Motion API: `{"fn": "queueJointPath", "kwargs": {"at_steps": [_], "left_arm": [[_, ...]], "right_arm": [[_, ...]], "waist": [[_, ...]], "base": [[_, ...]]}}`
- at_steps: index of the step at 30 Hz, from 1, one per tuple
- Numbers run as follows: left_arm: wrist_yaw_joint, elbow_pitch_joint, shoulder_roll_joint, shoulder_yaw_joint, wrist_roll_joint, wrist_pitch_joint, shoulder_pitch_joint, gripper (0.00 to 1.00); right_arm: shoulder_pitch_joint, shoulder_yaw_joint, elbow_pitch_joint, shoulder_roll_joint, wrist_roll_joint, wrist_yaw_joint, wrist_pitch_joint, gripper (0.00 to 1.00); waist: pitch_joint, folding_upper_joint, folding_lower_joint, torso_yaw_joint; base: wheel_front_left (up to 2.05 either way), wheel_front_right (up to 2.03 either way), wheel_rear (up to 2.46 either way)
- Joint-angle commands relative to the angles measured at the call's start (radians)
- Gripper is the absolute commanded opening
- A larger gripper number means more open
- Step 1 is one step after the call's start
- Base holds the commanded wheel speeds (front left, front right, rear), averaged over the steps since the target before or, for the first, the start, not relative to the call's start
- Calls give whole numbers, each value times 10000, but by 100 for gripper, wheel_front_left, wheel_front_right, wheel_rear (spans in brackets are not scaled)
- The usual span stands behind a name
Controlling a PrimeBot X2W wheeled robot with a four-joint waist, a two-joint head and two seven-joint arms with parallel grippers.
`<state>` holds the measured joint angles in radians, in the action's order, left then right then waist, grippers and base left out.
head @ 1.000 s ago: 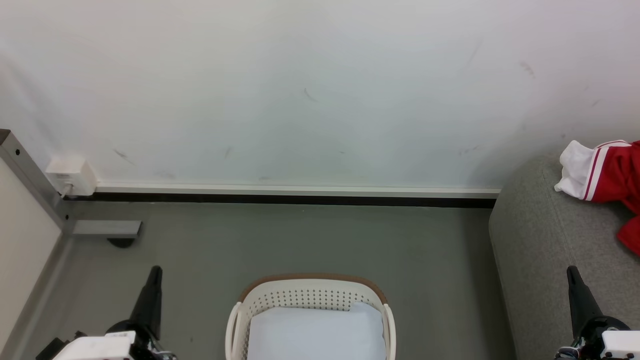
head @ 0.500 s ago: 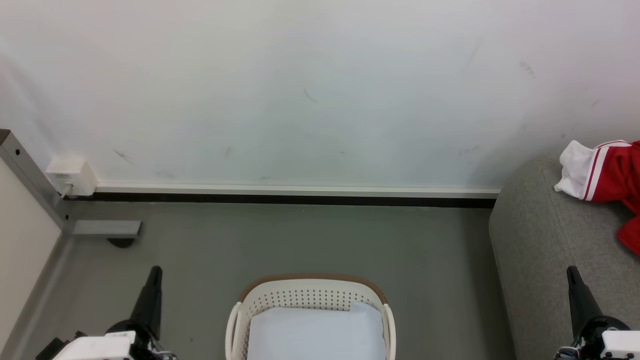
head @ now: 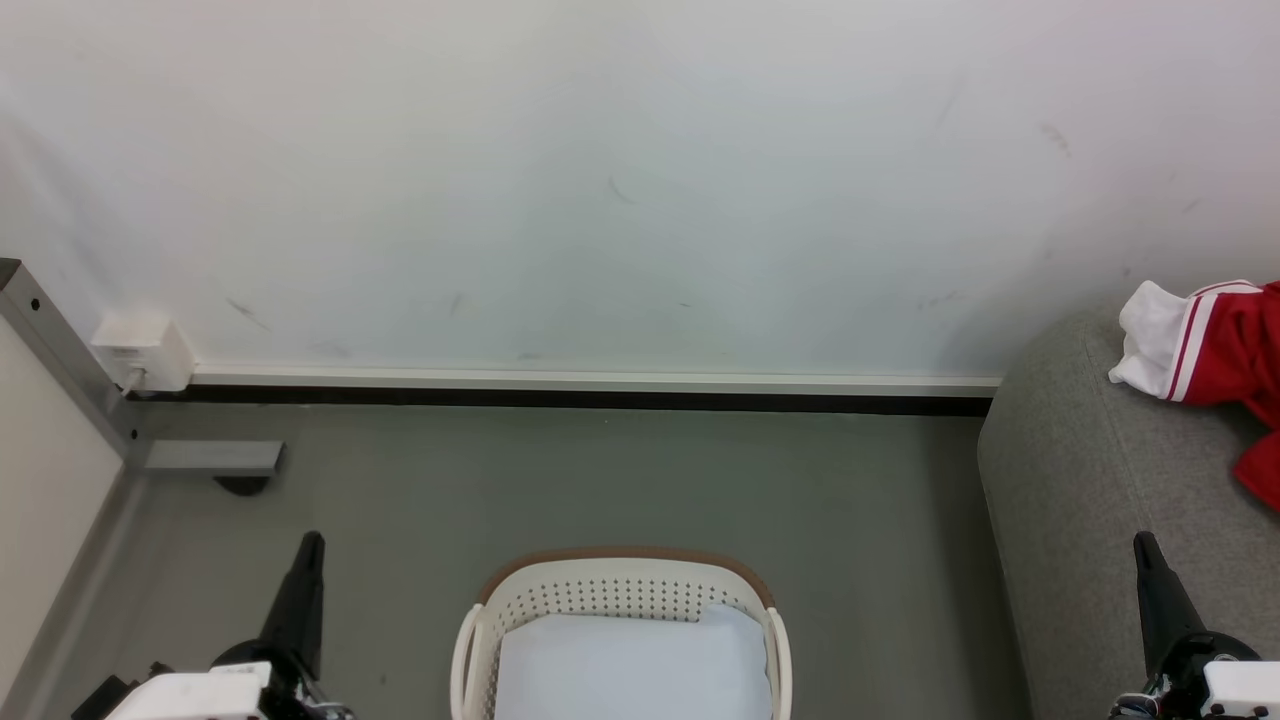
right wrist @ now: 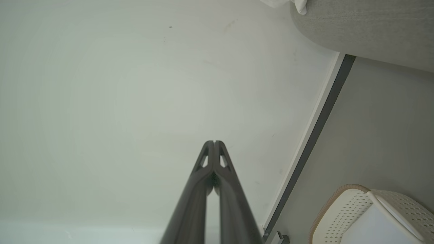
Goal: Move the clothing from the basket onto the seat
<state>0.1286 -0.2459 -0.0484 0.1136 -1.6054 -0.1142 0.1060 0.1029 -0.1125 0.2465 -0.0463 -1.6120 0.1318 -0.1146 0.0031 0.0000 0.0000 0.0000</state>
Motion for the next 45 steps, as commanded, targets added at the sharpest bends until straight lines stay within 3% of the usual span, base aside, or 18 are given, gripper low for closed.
{"fn": "queueJointPath", "kwargs": {"at_steps": [1, 45], "left_arm": [[46, 23, -21, 26, -138, -35, 72, 0], [46, 25, -21, 24, -139, -33, 72, 0]], "right_arm": [[118, -34, -36, -74, -21, -21, -26, 0], [118, -33, -36, -75, -22, -21, -25, 0]], "waist": [[0, 0, 0, 0], [0, 0, 0, 0]], "base": [[0, 0, 0], [0, 0, 0]]}}
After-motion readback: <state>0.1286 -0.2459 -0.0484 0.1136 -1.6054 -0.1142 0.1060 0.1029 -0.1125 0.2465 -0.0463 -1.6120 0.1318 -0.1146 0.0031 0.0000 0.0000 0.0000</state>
